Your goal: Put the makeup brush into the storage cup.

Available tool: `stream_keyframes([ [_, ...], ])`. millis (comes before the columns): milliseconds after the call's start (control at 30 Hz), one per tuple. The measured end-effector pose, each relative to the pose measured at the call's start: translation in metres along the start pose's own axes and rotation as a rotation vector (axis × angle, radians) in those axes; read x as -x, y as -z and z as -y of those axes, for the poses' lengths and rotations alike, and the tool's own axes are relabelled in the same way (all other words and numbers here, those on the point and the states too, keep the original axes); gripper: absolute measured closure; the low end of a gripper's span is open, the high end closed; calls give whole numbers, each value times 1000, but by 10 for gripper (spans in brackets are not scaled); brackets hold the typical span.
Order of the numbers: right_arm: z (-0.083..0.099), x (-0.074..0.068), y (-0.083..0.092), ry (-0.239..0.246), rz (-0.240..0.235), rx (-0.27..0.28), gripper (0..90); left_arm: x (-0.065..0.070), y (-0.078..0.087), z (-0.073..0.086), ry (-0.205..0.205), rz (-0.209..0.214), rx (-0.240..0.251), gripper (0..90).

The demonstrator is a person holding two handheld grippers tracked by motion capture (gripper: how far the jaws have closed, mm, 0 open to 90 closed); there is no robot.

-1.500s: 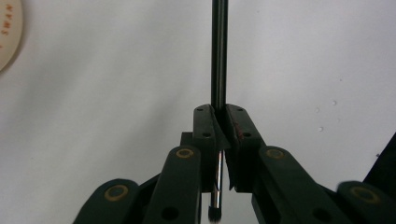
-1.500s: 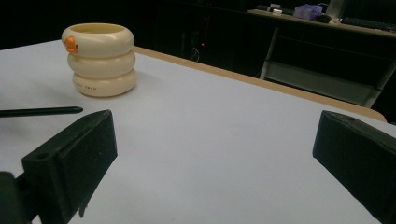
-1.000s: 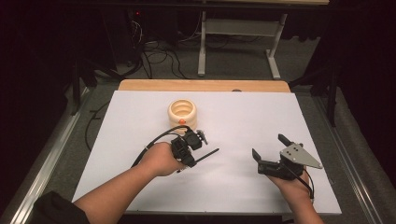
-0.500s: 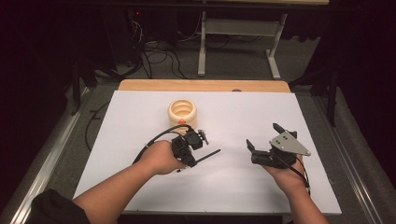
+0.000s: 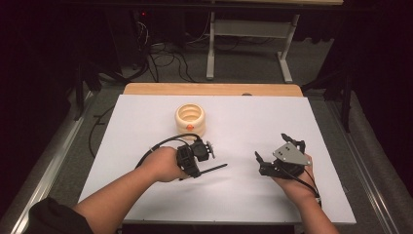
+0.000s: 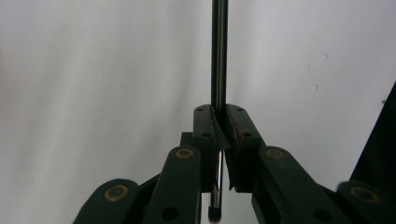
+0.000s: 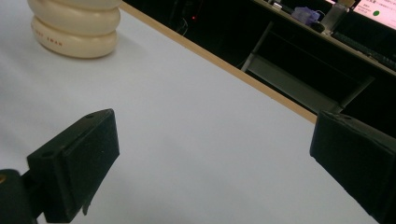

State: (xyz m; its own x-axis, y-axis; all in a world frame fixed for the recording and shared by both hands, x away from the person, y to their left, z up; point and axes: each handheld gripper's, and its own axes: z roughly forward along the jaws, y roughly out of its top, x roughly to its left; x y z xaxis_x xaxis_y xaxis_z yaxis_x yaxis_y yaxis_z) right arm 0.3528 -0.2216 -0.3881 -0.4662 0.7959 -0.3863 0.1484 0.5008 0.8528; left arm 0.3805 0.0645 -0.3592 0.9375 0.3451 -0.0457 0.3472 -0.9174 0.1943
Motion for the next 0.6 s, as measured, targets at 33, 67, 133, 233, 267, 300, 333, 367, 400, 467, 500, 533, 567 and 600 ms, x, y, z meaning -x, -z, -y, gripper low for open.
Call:
stream_keyframes([
  [33,1,-1,0,13,-3,-3,27,-1,0,1,-12,-3,-4,838],
  [67,2,-1,-1,23,-3,-7,27,-1,0,1,-12,-3,-4,838],
  [133,3,-3,-1,33,-4,-11,27,-1,0,3,-26,1,-3,838],
  [233,5,-9,-2,74,2,-25,27,-2,1,5,-43,5,-9,838],
  [267,5,-9,-2,74,2,-25,27,-2,1,5,-44,3,-14,838],
  [300,5,-11,-2,86,4,-28,27,-2,0,6,-48,2,-17,838],
  [333,6,-14,-3,122,2,-30,29,-2,0,6,-56,5,-17,838],
  [367,6,-14,-3,122,2,-30,29,-2,0,6,-56,5,-17,838],
  [400,6,-17,-3,157,6,-33,35,-1,0,6,-61,6,-16,838],
  [467,6,-20,-3,155,6,-39,37,-1,0,6,-66,8,-14,838],
  [500,7,-20,-3,180,6,-39,38,-1,1,6,-65,7,-14,838],
  [533,7,-23,-3,205,6,-42,40,0,1,6,-66,6,-15,838],
  [567,7,-24,-3,221,4,-43,42,0,1,6,-66,6,-14,838],
  [600,7,-24,-3,221,4,-43,42,0,2,5,-65,6,-13,838],
])
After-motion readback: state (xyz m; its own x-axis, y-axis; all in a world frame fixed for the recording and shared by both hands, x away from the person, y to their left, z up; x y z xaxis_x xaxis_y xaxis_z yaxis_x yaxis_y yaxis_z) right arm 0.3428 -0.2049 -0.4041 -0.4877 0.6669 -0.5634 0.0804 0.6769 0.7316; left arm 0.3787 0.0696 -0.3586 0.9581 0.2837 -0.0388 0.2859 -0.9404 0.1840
